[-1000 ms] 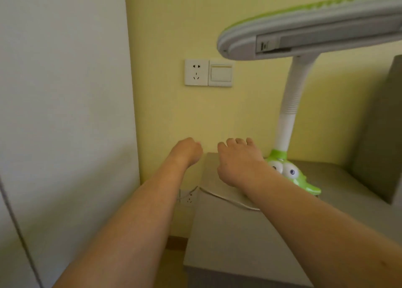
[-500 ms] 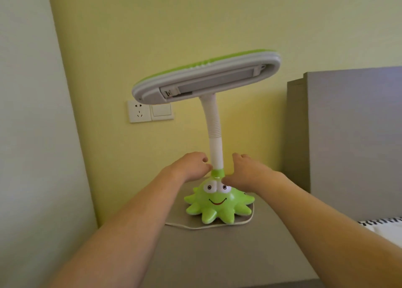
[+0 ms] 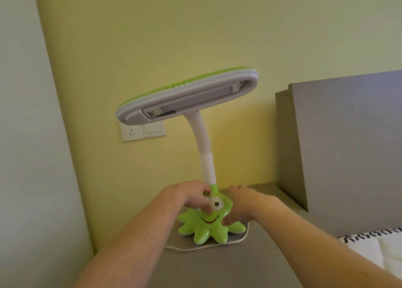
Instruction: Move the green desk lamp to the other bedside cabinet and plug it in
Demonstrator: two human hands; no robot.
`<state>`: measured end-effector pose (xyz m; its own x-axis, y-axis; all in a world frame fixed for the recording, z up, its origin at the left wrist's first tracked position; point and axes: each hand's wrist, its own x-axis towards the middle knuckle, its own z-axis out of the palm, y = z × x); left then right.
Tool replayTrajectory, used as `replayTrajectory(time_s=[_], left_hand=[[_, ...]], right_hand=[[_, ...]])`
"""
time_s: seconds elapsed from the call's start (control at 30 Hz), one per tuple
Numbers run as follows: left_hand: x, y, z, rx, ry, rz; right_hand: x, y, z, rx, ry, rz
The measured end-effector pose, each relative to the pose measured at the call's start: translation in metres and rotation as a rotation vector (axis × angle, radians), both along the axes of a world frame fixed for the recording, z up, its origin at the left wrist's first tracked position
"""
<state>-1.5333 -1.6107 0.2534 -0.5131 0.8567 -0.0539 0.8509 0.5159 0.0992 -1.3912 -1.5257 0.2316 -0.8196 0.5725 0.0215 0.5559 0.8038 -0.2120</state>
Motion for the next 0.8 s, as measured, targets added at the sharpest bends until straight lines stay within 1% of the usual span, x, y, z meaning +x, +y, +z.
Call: replayTrajectory(time_s=[0.1,0.27,0.47,0.63,0.73,0.8], left_hand=[[-0.004,0.002,-0.001,0.038,-0.011,0.002],[-0.011,0.0,-0.001,0.074,-0.088,0.032],[0.0,0.008,0.007,-0.037,0.012,0.038],[-0.003,0.002,0.008,-0.048,-0.017,0.061],[-0.007,-0.002,0.01,-0.022,-0.066,0.073],[-0.009,-0.002,0.013,0.034,-0.071,0.062]], right_hand=[[-0.002,0.003,0.002,0.003,-0.01,0.005],[-0.003,0.007,0.001,0.019,-0.03,-0.011],[-0.004,0.012,0.0,0.028,-0.054,-0.033],[-0.004,0.013,0.002,0.017,-0.103,-0.05],[-0.001,0.012,0.007,0.013,-0.064,-0.04],[0.0,0.01,0.011,0.001,-0.047,-0.033]])
